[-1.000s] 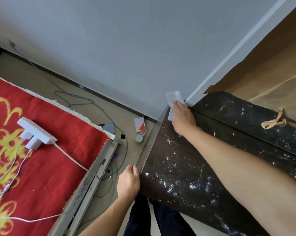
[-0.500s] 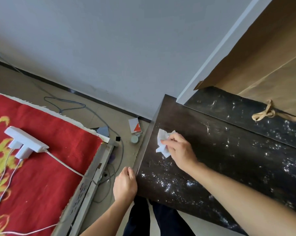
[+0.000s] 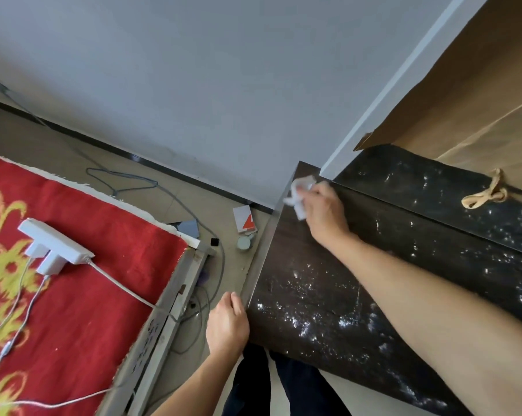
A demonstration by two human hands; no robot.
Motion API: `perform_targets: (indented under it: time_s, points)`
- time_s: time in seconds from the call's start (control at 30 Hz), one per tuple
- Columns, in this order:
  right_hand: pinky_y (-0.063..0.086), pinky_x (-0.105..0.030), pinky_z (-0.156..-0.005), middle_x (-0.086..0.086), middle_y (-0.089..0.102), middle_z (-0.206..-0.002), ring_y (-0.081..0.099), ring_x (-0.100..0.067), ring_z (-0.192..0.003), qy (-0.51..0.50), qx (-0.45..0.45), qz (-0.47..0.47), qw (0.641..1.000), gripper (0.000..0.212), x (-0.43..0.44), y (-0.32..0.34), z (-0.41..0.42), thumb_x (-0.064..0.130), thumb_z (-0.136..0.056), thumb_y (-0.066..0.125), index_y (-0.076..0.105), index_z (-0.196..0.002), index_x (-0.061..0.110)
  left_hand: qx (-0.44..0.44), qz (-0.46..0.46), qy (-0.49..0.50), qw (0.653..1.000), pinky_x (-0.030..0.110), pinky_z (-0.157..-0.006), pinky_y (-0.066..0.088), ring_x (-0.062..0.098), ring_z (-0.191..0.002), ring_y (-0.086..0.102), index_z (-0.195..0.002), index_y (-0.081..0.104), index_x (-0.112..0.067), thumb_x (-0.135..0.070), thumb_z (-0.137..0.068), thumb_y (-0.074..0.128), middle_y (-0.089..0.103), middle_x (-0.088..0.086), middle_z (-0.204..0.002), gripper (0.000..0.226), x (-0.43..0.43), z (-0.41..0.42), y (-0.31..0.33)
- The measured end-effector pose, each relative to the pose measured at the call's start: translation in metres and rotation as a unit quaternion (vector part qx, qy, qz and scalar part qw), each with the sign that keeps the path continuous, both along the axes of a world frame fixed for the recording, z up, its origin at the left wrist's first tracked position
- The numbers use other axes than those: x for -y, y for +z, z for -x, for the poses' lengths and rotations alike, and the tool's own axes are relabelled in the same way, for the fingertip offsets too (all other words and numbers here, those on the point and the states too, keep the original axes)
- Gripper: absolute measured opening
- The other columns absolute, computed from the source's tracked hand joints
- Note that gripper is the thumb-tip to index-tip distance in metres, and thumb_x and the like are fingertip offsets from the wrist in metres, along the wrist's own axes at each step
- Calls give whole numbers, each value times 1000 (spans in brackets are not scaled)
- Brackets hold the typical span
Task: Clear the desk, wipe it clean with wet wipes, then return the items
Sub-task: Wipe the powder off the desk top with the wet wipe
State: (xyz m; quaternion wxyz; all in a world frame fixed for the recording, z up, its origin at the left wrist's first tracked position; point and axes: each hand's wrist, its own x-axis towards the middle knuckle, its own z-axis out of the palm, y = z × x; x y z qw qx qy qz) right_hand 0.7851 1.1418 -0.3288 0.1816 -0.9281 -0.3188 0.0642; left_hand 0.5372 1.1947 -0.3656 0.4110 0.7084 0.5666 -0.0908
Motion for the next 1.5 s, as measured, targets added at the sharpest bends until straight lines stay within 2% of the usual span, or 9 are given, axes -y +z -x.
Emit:
perform_targets:
  time_s: [0.1,0.23,0.33,0.53,0.77,0.93,1.23,1.4,1.5]
  points:
    - [48,-39,-80,-13,52,-106,48,-29,-95,4,-14,-16,1000,30,-11,-1,16,6,-88,58,63,-117,13,-4,-4,0,1000,37,-67,41,18,-73,54,-82,57,-10,-28,-97,29,58,0,-75,36,0,0,0]
    - [48,-32,-73,0,52,-92,52,-18,-85,223,-62,16,973,6,42,10,97,35,-89,60,60,-86,30,-16,38,-40,998,39,-73,45,28,-80,57,-81,58,-8,-27,-97,33,61,5,-79,35,-7,0,0]
    - [38,-25,-76,10,53,-97,52,-6,-93,143,12,48,988,28,74,4,46,51,-88,51,61,-83,25,-9,79,-86,993,40,-78,48,32,-86,61,-84,61,-6,-28,-97,38,65,11,-84,35,-23,-10,0]
    - [44,-37,-81,-15,52,-105,50,-34,-100,-87,8,30,996,26,65,6,-11,16,-90,55,63,-115,14,86,75,-130,985,44,-77,53,31,-81,64,-86,62,-9,-38,-99,36,66,12,-82,41,-55,-92,19]
    - [40,-27,-80,5,48,-103,43,-13,-94,187,-81,-6,979,23,129,0,79,25,-98,44,61,-115,26,68,22,-257,964,39,-85,36,39,-110,52,-109,54,-5,-49,-100,21,59,20,-115,56,-39,-155,22]
    - [48,-37,-81,-12,52,-103,48,-28,-97,-68,23,5,997,33,101,-8,-24,7,-84,61,63,-117,14,101,-65,-270,955,38,-71,35,39,-93,55,-91,50,-9,-52,-99,18,61,14,-91,54,-37,-148,4]
    - [41,-21,-71,10,51,-94,46,-6,-89,157,-116,-50,979,15,143,6,93,21,-90,56,61,-104,24,76,-93,-287,950,40,-71,36,39,-92,56,-89,50,-11,-54,-98,17,62,15,-95,55,-37,-148,4]
    - [49,-38,-75,-10,58,-95,56,-28,-89,-14,-10,-64,998,20,96,-10,3,7,-84,53,67,-98,7,63,-100,-274,954,43,-77,41,38,-95,55,-88,50,-16,-58,-97,16,63,14,-97,55,-37,-148,1]
    - [52,-36,-70,-9,56,-89,56,-28,-83,65,-51,-86,993,17,105,-12,60,9,-81,61,68,-96,11,61,-93,-272,956,42,-77,38,37,-97,54,-90,51,-15,-58,-97,16,63,13,-99,56,-37,-149,1]
